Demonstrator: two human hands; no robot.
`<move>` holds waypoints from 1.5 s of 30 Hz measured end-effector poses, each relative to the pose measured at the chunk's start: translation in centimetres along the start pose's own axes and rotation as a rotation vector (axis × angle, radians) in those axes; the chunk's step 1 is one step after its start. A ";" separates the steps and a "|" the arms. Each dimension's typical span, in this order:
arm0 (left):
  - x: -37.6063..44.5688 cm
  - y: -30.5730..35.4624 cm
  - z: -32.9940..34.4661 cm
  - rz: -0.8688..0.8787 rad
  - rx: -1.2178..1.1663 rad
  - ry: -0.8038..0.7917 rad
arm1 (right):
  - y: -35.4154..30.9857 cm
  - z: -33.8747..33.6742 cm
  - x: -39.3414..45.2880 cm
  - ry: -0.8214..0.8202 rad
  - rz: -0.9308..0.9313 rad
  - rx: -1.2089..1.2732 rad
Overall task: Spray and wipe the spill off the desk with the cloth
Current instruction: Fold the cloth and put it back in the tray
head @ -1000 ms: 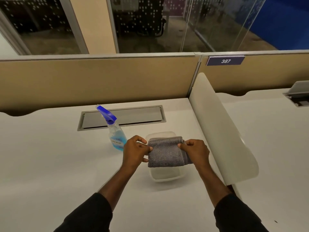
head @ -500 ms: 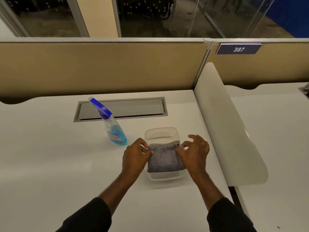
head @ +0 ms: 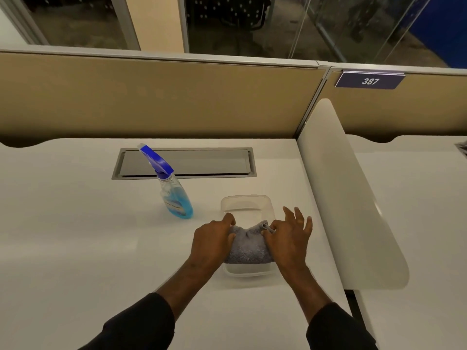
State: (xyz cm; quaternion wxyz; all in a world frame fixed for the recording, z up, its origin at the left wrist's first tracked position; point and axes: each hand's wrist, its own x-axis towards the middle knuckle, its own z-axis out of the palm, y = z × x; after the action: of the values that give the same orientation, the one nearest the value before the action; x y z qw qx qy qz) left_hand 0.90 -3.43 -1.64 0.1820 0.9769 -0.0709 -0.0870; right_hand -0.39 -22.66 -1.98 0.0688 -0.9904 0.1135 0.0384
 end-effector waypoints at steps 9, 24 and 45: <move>0.0 0.7 0.9 0.082 0.227 -0.225 | -0.9 2.5 -0.9 -0.172 -0.054 -0.242; -2.0 -0.7 1.1 0.001 -0.085 -0.115 | -2.9 -2.0 -2.2 -0.130 -0.284 0.210; -2.6 -1.5 2.5 -0.037 -0.123 -0.141 | -5.0 0.9 -2.3 -0.381 -0.484 -0.102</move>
State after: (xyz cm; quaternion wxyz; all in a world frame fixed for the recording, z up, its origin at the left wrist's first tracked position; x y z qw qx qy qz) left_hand -1.97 -2.42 -4.09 0.2347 0.9565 -0.0600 -0.1629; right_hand -1.54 -17.21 -2.04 0.0462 -0.9658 -0.1428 0.2116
